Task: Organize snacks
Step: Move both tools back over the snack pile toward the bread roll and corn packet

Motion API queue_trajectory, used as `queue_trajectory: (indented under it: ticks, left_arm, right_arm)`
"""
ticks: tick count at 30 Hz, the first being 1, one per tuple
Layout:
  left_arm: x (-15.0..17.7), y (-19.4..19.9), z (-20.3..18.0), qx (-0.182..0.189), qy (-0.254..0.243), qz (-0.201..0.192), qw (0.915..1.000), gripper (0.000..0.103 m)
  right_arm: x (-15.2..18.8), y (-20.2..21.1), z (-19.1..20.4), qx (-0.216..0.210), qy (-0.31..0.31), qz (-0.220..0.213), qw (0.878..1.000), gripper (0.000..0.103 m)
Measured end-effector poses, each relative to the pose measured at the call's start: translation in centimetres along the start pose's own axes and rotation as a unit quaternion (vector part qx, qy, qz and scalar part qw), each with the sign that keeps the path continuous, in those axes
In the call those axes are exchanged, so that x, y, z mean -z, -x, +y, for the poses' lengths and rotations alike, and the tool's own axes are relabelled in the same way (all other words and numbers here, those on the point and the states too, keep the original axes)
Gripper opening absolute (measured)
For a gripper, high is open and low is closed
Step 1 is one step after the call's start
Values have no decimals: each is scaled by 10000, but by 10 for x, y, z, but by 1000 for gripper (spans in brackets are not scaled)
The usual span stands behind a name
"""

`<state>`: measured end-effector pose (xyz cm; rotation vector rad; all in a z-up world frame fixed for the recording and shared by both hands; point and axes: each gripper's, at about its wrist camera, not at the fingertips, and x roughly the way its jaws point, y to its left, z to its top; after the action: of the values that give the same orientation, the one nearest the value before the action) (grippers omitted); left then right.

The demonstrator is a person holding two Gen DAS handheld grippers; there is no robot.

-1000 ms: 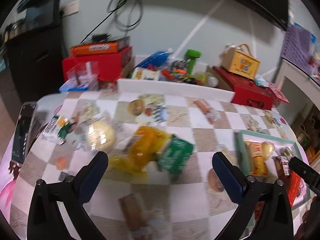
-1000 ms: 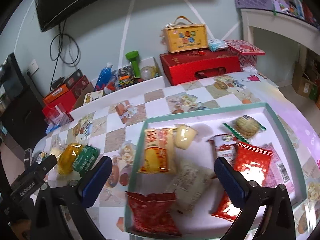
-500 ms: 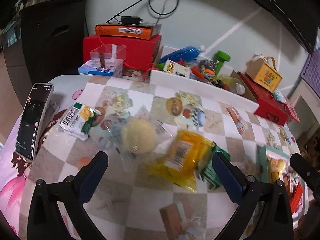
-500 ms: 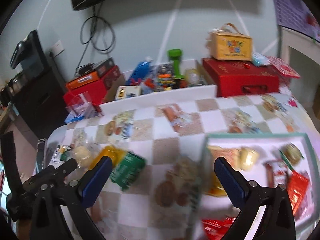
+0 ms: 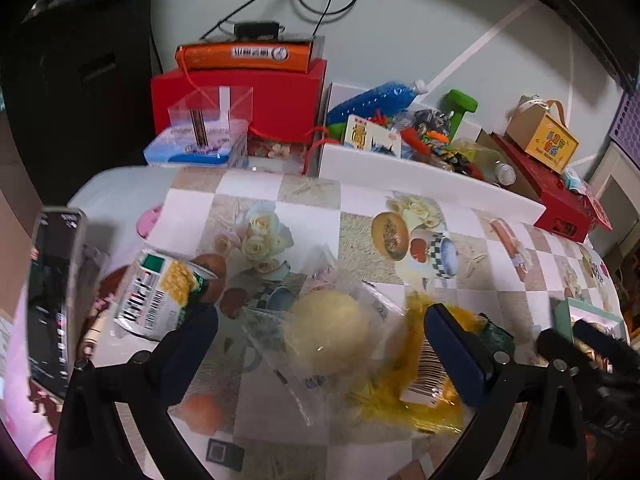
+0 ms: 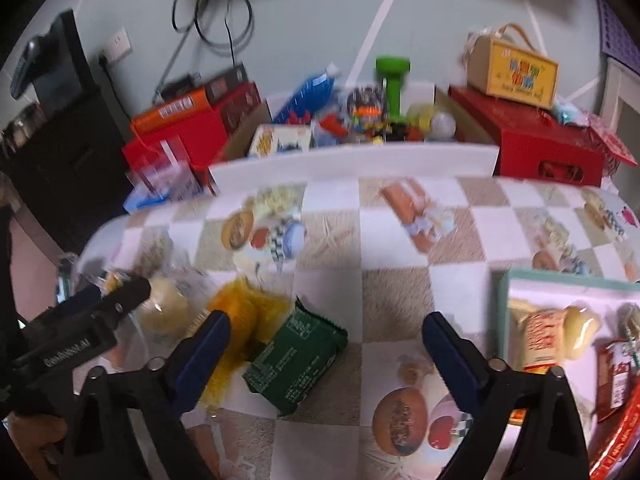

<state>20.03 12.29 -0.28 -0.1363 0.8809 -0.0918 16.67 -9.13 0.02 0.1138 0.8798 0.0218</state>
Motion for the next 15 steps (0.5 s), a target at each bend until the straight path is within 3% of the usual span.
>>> queue_trajectory:
  ticks: [6, 15]
  left_arm:
    - [4, -25, -5, 21, -91, 83, 9999, 102]
    - [6, -39, -7, -133, -148, 71, 9998, 102]
  right_arm:
    - [11, -29, 0, 145, 47, 315, 9994, 94]
    - [17, -44, 5, 217, 117, 451, 9987, 94]
